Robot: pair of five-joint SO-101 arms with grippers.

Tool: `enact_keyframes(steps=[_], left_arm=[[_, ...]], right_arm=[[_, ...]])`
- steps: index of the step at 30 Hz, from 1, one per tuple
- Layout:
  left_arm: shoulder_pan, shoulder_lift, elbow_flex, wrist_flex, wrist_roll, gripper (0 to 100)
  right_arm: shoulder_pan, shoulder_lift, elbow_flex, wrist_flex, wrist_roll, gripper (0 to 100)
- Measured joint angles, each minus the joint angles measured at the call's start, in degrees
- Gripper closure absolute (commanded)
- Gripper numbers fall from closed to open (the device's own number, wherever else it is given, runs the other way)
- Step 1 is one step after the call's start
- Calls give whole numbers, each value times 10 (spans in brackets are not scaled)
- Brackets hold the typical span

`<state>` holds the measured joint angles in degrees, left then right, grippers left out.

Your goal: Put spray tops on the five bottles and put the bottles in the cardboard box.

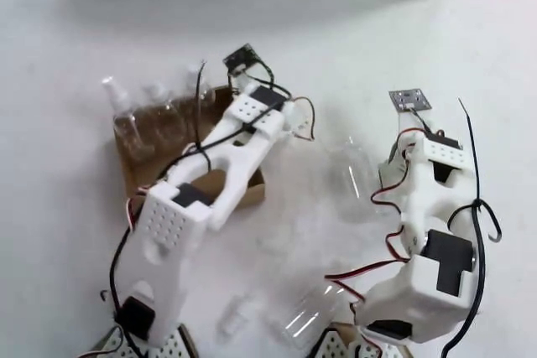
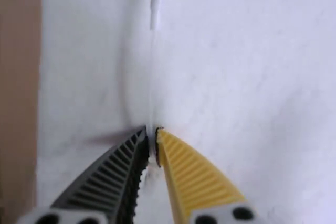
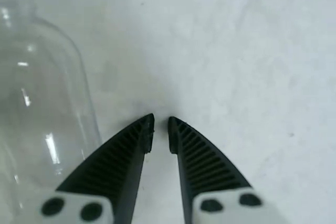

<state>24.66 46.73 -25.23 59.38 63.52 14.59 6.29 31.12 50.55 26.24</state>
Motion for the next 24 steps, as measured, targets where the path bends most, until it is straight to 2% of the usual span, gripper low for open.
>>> enact_keyframes(steps=[6,13,20,24], left_arm=[[23,-44,20,58,-54,980],[88,-152,139,68,-106,980],[139,-287,315,0,-156,979],[152,-362,421,-60,-160,979]], right_arm=[[0,0,0,0,-2,979],[0,3,0,0,-2,979],[0,3,0,0,-2,979],[0,3,0,0,-2,979]])
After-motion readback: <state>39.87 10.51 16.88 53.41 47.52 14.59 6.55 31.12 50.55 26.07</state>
